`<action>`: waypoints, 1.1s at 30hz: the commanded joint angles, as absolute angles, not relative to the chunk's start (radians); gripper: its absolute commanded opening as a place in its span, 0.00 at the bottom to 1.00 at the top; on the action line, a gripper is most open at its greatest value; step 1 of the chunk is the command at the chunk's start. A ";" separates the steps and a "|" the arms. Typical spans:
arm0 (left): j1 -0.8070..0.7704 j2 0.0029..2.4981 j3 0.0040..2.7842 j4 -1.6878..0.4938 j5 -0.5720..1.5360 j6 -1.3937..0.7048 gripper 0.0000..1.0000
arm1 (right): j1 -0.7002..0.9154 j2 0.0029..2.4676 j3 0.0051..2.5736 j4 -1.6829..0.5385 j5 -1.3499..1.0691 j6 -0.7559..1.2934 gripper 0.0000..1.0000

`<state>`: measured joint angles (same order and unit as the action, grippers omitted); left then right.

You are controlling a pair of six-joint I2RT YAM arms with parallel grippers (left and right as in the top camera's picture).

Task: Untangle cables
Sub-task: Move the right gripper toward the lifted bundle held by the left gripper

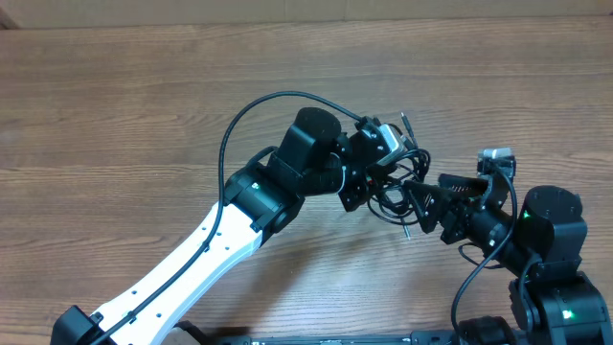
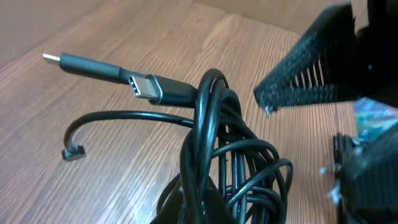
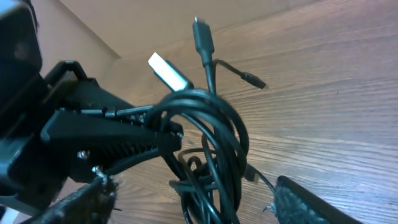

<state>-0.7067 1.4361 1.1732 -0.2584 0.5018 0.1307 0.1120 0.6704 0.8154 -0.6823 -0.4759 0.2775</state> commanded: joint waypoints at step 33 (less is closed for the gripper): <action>-0.706 1.411 1.188 -0.115 0.628 0.029 0.04 | 0.109 0.664 0.839 -0.693 -0.446 0.257 0.27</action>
<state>-0.7063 1.4361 1.1732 -0.1261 0.6037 0.0547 0.1112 0.6704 0.8154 -0.6956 -0.4549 0.2611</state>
